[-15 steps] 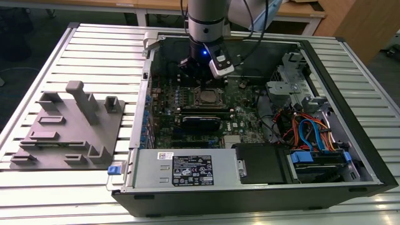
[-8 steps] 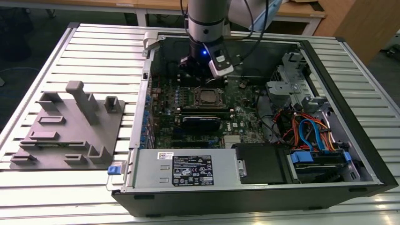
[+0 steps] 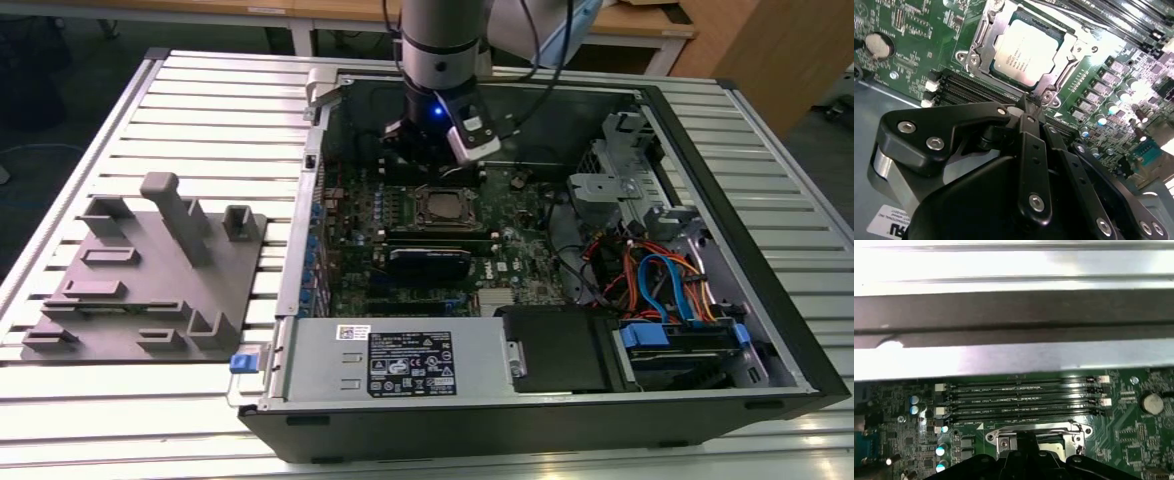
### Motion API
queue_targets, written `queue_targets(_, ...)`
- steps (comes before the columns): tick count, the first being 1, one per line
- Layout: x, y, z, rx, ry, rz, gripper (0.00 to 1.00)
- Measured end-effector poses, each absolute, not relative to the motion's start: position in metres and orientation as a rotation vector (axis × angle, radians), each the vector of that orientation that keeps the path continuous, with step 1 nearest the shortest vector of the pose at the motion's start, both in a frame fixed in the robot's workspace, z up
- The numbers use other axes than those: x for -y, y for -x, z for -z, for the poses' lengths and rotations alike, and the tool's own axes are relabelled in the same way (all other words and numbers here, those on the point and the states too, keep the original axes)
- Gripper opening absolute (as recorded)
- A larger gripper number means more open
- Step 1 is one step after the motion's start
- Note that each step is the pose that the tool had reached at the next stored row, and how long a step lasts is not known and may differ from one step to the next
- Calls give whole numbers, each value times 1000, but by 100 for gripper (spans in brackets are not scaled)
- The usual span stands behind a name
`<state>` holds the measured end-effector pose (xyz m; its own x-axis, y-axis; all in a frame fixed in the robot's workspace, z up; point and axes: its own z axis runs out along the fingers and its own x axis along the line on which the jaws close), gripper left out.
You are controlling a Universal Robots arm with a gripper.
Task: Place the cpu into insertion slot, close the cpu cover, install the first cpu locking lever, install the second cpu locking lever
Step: 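Install the first cpu locking lever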
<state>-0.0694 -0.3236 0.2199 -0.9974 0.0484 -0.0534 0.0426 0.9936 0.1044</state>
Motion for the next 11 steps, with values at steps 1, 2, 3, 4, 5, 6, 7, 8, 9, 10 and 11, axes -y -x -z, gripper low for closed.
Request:
queue_targets(1, 324, 69, -220, -3082, -49, -160, 10)
queue_targets(2, 324, 69, -220, -3082, -39, -160, 10)
queue_targets(3, 324, 69, -220, -3082, -38, -160, 10)
queue_targets(4, 324, 69, -220, -3082, -38, -161, 10)
queue_targets(5, 323, 69, -220, -3082, -38, -160, 10)
queue_targets(6, 322, 69, -220, -3082, -37, -160, 10)
queue_targets(7, 321, 69, -220, -3082, -35, -160, 10)
queue_targets(8, 320, 69, -220, -3083, -31, -160, 10)
queue_targets(9, 319, 69, -220, -3083, -27, -161, 10)
queue_targets(10, 318, 69, -220, -3083, -24, -161, 10)
queue_targets(11, 318, 69, -220, -3083, -23, -161, 10)
